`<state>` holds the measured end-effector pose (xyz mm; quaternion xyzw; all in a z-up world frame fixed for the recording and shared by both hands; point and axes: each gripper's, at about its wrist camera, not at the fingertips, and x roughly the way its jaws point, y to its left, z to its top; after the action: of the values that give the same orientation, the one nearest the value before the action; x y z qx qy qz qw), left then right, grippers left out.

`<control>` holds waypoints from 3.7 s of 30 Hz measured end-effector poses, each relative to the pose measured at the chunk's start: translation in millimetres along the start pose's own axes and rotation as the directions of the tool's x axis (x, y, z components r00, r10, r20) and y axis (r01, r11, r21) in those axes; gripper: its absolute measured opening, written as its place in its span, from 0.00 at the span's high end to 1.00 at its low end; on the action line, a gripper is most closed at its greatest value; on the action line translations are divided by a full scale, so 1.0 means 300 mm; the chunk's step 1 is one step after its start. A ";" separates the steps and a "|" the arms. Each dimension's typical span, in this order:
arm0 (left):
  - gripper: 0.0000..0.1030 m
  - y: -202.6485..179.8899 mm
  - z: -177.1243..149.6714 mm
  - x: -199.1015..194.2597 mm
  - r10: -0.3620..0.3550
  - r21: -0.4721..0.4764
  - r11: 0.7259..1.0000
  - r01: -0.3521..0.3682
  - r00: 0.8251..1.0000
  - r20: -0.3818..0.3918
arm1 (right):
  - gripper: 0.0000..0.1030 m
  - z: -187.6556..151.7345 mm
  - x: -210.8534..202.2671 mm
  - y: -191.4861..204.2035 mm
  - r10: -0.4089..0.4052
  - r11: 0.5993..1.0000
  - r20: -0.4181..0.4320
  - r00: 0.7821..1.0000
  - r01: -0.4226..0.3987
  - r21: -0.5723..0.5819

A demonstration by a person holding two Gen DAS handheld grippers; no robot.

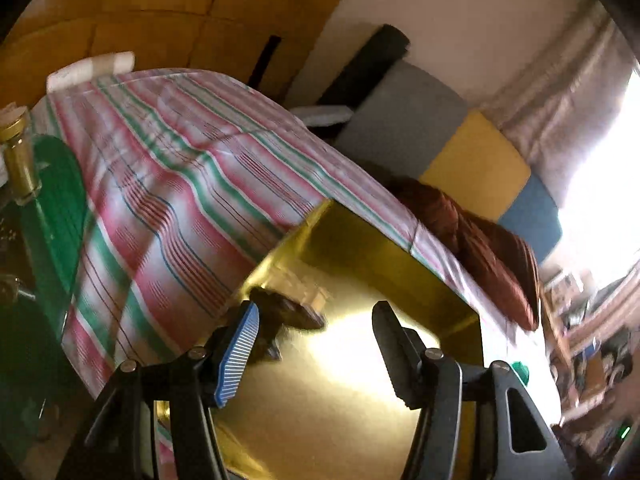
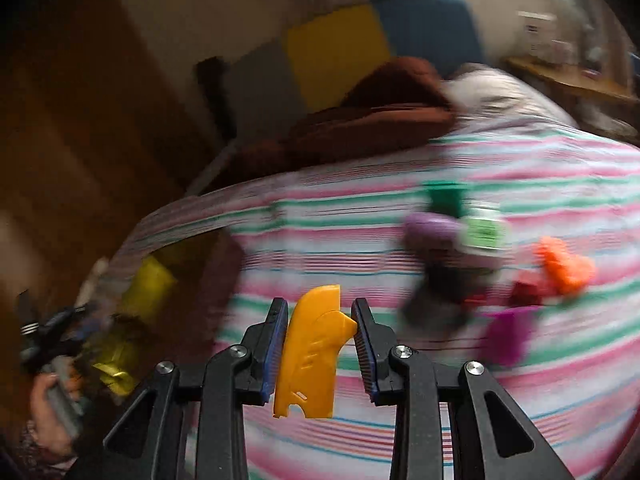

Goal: Organize rigid objects
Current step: 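Carry the brown comb into the gold tray and open left tool while right tool carries yellow piece, then lower the yellow shoe piece into the gold tray and open right tool, then grasp the magenta plunger cup with right tool while left tool returns to toys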

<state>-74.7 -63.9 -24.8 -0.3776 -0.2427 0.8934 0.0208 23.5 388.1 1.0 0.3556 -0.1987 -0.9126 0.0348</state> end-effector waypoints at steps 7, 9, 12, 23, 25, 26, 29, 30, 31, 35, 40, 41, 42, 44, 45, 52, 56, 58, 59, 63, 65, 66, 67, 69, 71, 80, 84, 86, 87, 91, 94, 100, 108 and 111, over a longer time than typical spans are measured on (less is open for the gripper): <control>0.42 -0.040 -0.110 -0.070 0.006 0.129 0.992 -0.011 0.999 0.033 | 0.68 -0.005 0.170 0.370 0.193 0.974 -0.110 0.975 -0.204 -0.103; 0.42 -0.029 -0.118 -0.089 0.013 0.128 0.992 -0.018 0.999 0.041 | 0.68 -0.021 0.233 0.454 0.215 0.966 -0.155 0.964 -0.233 -0.113; 0.42 0.007 -0.114 -0.097 0.030 0.093 0.995 -0.033 0.999 0.035 | 0.68 -0.067 0.361 0.579 0.191 0.964 -0.255 0.948 -0.229 -0.132; 0.42 0.138 -0.039 -0.147 0.062 -0.062 0.996 -0.056 0.994 0.090 | 0.68 -0.208 0.636 0.810 0.168 0.963 -0.432 0.886 -0.242 -0.122; 0.42 0.140 -0.035 -0.146 0.062 -0.063 0.996 -0.057 0.994 0.087 | 0.67 -0.226 0.665 0.851 0.161 0.962 -0.446 0.880 -0.242 -0.131; 0.42 0.142 -0.035 -0.147 0.061 -0.064 0.996 -0.055 0.994 0.088 | 0.67 -0.232 0.673 0.864 0.164 0.960 -0.451 0.877 -0.247 -0.130; 0.42 0.137 -0.035 -0.148 0.058 -0.067 0.996 -0.052 0.994 0.093 | 0.61 -0.251 0.693 0.892 0.183 0.957 -0.461 0.869 -0.265 -0.121; 0.42 0.136 -0.035 -0.148 0.056 -0.065 0.997 -0.050 0.994 0.094 | 0.57 -0.254 0.693 0.896 0.203 0.953 -0.462 0.863 -0.283 -0.109; 0.42 0.136 -0.035 -0.151 0.056 -0.064 0.997 -0.050 0.994 0.095 | 0.49 -0.254 0.690 0.897 0.229 0.949 -0.459 0.858 -0.303 -0.092; 0.42 0.126 -0.038 -0.151 0.053 -0.054 0.997 -0.048 0.994 0.099 | 0.45 -0.237 0.637 0.870 0.243 0.950 -0.414 0.877 -0.302 -0.081; 0.42 0.104 -0.057 -0.142 0.040 -0.028 0.999 -0.038 0.996 0.085 | 0.44 -0.192 0.524 0.798 0.241 0.958 -0.337 0.910 -0.280 -0.069; 0.42 0.095 -0.064 -0.139 0.032 -0.019 0.999 -0.031 0.996 0.079 | 0.44 -0.186 0.505 0.789 0.235 0.960 -0.323 0.917 -0.271 -0.070; 0.42 0.085 -0.070 -0.138 0.021 -0.008 1.000 -0.020 0.997 0.072 | 0.44 -0.178 0.483 0.778 0.231 0.961 -0.307 0.923 -0.265 -0.073; 0.42 0.060 -0.083 -0.137 -0.005 0.021 1.000 0.004 0.998 0.064 | 0.41 -0.160 0.436 0.759 0.220 0.964 -0.275 0.936 -0.252 -0.086; 0.42 0.046 -0.090 -0.139 -0.013 0.037 0.999 0.011 0.998 0.063 | 0.40 -0.153 0.421 0.755 0.212 0.965 -0.263 0.941 -0.244 -0.093; 0.42 -0.043 -0.143 -0.154 -0.064 0.153 0.987 0.055 0.996 0.057 | 0.39 -0.134 0.315 0.714 0.153 0.971 -0.189 0.970 -0.183 -0.152; 0.42 -0.077 -0.167 -0.151 -0.084 0.198 0.977 0.076 0.996 0.035 | 0.39 -0.145 0.247 0.654 0.104 0.978 -0.136 0.985 -0.127 -0.167; 0.42 -0.098 -0.178 -0.153 -0.100 0.221 0.971 0.092 0.995 0.026 | 0.39 -0.147 0.203 0.613 0.067 0.981 -0.099 0.993 -0.084 -0.173; 0.42 -0.107 -0.184 -0.156 -0.106 0.233 0.968 0.098 0.994 0.024 | 0.39 -0.147 0.184 0.594 0.054 0.983 -0.084 0.995 -0.068 -0.172; 0.42 -0.154 -0.212 -0.166 -0.136 0.292 0.948 0.126 0.991 0.017 | 0.39 -0.145 0.109 0.477 -0.037 0.986 -0.051 0.998 0.029 -0.164; 0.42 -0.185 -0.231 -0.167 -0.161 0.329 0.932 0.154 0.987 -0.006 | 0.39 -0.145 0.088 0.417 -0.086 0.985 -0.059 0.995 0.076 -0.158; 0.42 -0.196 -0.238 -0.168 -0.167 0.342 0.926 0.162 0.986 -0.013 | 0.39 -0.146 0.076 0.368 -0.130 0.981 -0.067 0.989 0.118 -0.152; 0.42 -0.211 -0.250 -0.172 -0.176 0.360 0.917 0.170 0.984 -0.018 | 0.39 -0.146 0.071 0.338 -0.156 0.978 -0.072 0.985 0.144 -0.149; 0.42 -0.238 -0.271 -0.177 -0.194 0.390 0.901 0.192 0.980 -0.034 | 0.39 -0.144 0.051 0.249 -0.225 0.968 -0.082 0.971 0.213 -0.132; 0.42 -0.267 -0.293 -0.183 -0.213 0.419 0.883 0.214 0.976 -0.050 | 0.39 -0.140 0.031 0.151 -0.289 0.955 -0.096 0.953 0.278 -0.107; 0.42 -0.369 -0.375 -0.198 -0.268 0.494 0.817 0.297 0.955 -0.130 | 0.39 -0.048 -0.026 -0.242 -0.488 0.871 -0.151 0.860 0.491 -0.021; 0.42 -0.401 -0.400 -0.196 -0.272 0.506 0.801 0.318 0.948 -0.165 | 0.39 0.005 -0.013 -0.354 -0.503 0.863 -0.167 0.848 0.504 -0.040; 0.42 -0.418 -0.415 -0.193 -0.265 0.521 0.791 0.319 0.948 -0.178 | 0.39 0.013 -0.006 -0.386 -0.488 0.872 -0.177 0.855 0.488 -0.047; 0.42 -0.425 -0.422 -0.191 -0.261 0.529 0.787 0.318 0.948 -0.181 | 0.39 0.016 0.004 -0.406 -0.475 0.879 -0.183 0.861 0.476 -0.043; 0.42 -0.447 -0.450 -0.189 -0.252 0.555 0.767 0.322 0.947 -0.200 | 0.39 -0.004 0.022 -0.432 -0.432 0.899 -0.178 0.884 0.439 -0.001; 0.42 -0.477 -0.471 -0.183 -0.247 0.579 0.746 0.330 0.944 -0.220 | 0.40 -0.018 0.056 -0.434 -0.404 0.910 -0.213 0.889 0.414 0.003; 0.42 -0.540 -0.513 -0.169 -0.244 0.613 0.705 0.358 0.933 -0.264 | 0.57 -0.026 0.117 -0.445 -0.381 0.919 -0.271 0.884 0.393 -0.011; 0.42 -0.656 -0.545 -0.136 -0.258 0.617 0.663 0.424 0.903 -0.344 | 0.60 -0.039 0.115 -0.459 -0.357 0.923 -0.292 0.887 0.383 0.033; 0.42 -0.705 -0.552 -0.115 -0.263 0.599 0.658 0.456 0.885 -0.385 | 0.60 -0.048 0.105 -0.458 -0.378 0.913 -0.301 0.876 0.406 0.035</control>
<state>32.5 184.0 -5.8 -0.4034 0.0324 0.8379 0.3662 20.4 503.0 -81.9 0.5185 -0.1592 -0.8284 -0.1397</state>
